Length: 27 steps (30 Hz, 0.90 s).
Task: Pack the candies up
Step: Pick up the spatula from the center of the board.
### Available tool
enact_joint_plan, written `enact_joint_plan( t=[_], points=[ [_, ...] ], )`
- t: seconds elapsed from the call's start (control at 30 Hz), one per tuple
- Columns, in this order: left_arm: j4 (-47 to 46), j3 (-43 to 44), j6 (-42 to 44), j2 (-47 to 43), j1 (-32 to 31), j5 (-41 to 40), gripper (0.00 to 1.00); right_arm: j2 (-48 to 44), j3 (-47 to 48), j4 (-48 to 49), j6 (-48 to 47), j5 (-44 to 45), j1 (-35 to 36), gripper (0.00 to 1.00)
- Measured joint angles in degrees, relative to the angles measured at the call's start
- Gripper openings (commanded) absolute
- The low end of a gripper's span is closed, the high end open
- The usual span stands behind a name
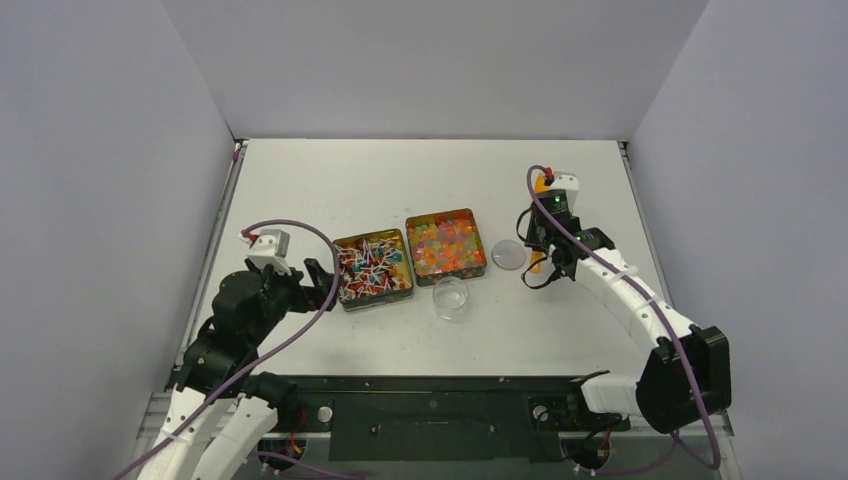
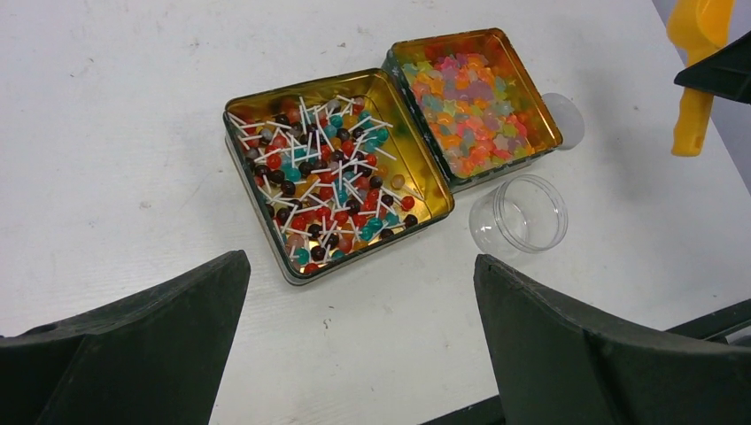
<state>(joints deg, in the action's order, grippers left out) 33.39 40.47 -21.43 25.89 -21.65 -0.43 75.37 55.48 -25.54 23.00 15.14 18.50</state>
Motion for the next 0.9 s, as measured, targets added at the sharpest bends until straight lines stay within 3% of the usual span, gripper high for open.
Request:
enact_joint_plan(
  t=[0.17, 0.53, 0.9],
  points=[
    [-0.13, -0.26, -0.02, 1.05, 0.00, 1.86, 0.96, -5.33, -0.02, -2.89, -2.12, -0.37, 4.39, 0.00],
    [-0.83, -0.48, -0.68, 4.76, 0.00, 10.51, 0.96, -15.21, -1.09, -7.43, -6.40, -2.10, 22.62, 0.00],
    [2.29, 8.22, -6.78, 10.80, 0.00, 25.31, 0.96, -16.68, -1.05, -12.70, -8.00, 6.80, 47.45, 0.00]
  ],
)
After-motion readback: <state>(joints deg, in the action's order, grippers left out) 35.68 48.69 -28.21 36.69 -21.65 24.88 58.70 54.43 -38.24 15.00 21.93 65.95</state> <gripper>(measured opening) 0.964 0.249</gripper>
